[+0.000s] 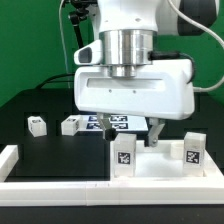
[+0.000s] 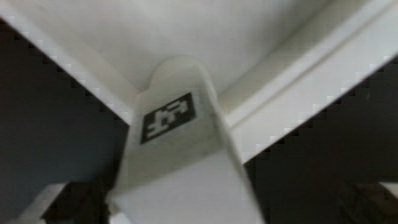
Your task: Assemble square table
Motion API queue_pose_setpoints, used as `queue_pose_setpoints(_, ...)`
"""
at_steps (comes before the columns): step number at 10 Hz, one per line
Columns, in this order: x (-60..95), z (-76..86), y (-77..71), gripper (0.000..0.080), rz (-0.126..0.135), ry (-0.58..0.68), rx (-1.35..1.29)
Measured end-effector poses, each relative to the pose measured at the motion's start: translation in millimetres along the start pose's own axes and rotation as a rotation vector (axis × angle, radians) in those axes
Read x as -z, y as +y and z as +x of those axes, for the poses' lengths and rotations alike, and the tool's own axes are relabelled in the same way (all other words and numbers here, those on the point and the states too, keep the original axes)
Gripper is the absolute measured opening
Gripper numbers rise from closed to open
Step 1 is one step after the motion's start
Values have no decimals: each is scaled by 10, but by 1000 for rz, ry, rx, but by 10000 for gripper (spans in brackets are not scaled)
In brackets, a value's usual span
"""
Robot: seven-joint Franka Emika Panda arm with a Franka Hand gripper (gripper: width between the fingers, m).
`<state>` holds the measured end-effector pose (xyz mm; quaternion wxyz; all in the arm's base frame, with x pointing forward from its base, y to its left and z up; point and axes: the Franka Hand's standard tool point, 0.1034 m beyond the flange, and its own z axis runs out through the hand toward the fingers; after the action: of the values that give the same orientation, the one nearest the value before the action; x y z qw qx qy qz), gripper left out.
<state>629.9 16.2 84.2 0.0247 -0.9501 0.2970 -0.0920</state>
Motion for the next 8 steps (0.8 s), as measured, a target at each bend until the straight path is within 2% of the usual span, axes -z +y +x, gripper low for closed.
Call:
queue_pose_setpoints(2,-36,-27,21,649,2,25,129)
queue_pose_setpoints(4,-88,-33,170,649,-13,41,257)
queue_pose_setpoints(7,-84,-28,157,649,-10,43,228)
queue_pose_setpoints(8,-85,-30,155,536,-8,43,163)
